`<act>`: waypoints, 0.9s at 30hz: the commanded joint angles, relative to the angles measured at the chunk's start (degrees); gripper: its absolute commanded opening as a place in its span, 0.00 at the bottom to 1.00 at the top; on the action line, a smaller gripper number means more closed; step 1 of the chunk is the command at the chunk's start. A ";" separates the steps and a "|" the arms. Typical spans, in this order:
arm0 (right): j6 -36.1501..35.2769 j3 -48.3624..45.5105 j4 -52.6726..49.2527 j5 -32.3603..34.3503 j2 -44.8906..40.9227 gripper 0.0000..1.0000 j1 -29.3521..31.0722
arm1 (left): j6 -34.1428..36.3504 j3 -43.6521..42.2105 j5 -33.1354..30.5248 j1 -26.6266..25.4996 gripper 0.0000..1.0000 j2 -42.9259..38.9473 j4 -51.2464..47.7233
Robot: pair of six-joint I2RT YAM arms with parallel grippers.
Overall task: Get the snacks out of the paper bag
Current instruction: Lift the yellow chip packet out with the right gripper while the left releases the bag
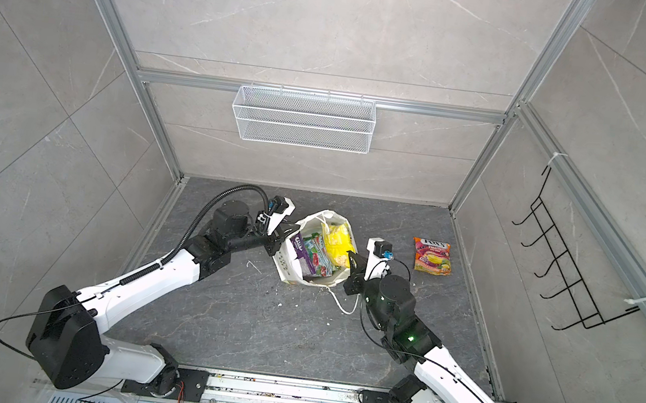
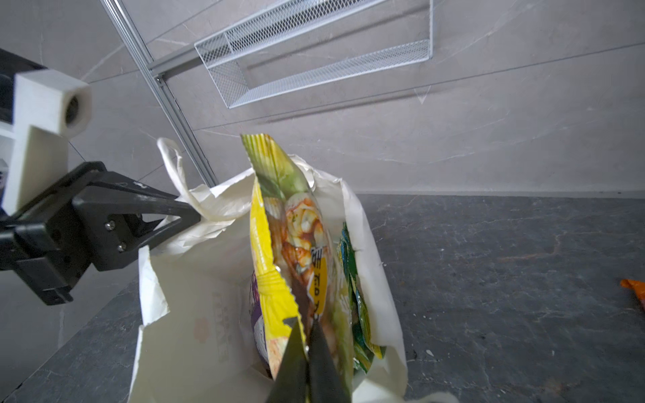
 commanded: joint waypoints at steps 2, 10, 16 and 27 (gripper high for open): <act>-2.35 2.96 -4.22 5.38 -3.42 0.04 0.23 | -0.78 -0.70 -3.93 -0.19 0.00 -2.61 4.50; -3.93 6.23 -9.36 11.13 -7.94 0.03 0.26 | 1.89 -2.30 -8.37 0.17 0.00 -5.96 3.43; -4.64 13.97 -16.85 13.03 -3.10 0.04 0.12 | 3.55 -2.72 -9.91 0.91 0.00 -7.64 2.06; -0.07 29.38 -30.95 11.22 9.93 0.00 -8.00 | 1.69 -2.82 -9.87 5.76 0.00 -10.11 -0.36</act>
